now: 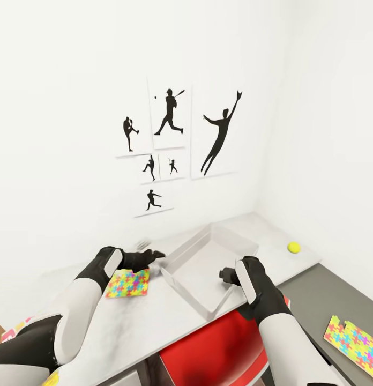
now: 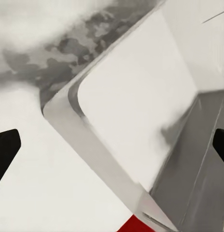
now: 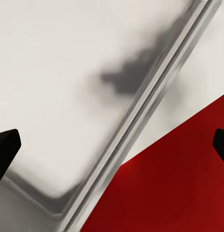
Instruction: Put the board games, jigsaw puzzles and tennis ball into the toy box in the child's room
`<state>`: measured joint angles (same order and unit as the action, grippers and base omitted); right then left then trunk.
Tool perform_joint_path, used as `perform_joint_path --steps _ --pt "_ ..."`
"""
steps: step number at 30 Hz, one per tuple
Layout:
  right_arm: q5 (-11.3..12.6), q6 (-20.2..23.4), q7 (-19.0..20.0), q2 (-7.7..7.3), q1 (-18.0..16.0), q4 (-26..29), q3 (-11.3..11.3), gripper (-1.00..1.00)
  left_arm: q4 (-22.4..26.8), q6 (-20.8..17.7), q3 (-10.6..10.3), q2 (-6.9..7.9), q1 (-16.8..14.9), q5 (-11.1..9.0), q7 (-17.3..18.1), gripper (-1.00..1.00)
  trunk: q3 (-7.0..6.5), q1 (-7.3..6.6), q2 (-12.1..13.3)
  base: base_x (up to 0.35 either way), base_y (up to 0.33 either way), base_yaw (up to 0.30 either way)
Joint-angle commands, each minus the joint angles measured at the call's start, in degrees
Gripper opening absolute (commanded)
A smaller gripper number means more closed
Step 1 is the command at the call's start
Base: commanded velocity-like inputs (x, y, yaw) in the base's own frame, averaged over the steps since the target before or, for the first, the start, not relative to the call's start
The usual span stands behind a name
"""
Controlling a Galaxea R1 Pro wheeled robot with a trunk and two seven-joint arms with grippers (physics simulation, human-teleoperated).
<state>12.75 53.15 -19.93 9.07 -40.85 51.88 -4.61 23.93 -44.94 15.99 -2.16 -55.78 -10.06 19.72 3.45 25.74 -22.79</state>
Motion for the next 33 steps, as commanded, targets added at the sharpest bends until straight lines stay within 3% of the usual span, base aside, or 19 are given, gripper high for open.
perform_joint_path --steps 1,6,12,18,29,33 --pt "0.61 0.11 -0.49 0.02 -0.04 0.09 -0.13 1.00 0.06 -0.62 0.37 0.69 -0.03 -0.05 0.96 1.00 0.04 0.04 -0.13 0.000 0.000 0.000" --pt "0.61 0.14 -0.47 -0.06 0.05 0.58 -0.17 1.00 0.06 -1.08 0.41 2.58 0.10 -0.05 3.93 1.00 -0.42 0.04 -0.13 0.000 0.000 0.000" --pt "0.67 0.41 -0.12 -0.16 0.79 4.46 -0.28 1.00 0.06 -2.15 0.34 6.52 0.54 -0.03 11.68 1.00 -0.97 0.04 -0.13 0.000 0.000 0.000" --pt "0.64 0.66 1.55 -0.21 1.26 6.64 -0.30 1.00 0.04 -2.28 0.33 9.36 1.63 0.11 18.83 1.00 -1.53 0.04 -0.13 0.000 0.000 0.000" --pt "0.61 0.81 5.62 -0.38 1.17 9.71 -0.96 1.00 0.05 -1.79 0.33 15.81 6.30 0.18 31.63 1.00 -2.55 0.04 -0.13 0.000 0.000 0.000" --pt "0.64 0.81 8.08 -1.23 1.79 12.18 -2.01 1.00 0.06 -1.65 0.35 17.82 8.29 0.26 36.26 1.00 -2.92 0.04 -0.13 0.000 0.000 0.000"
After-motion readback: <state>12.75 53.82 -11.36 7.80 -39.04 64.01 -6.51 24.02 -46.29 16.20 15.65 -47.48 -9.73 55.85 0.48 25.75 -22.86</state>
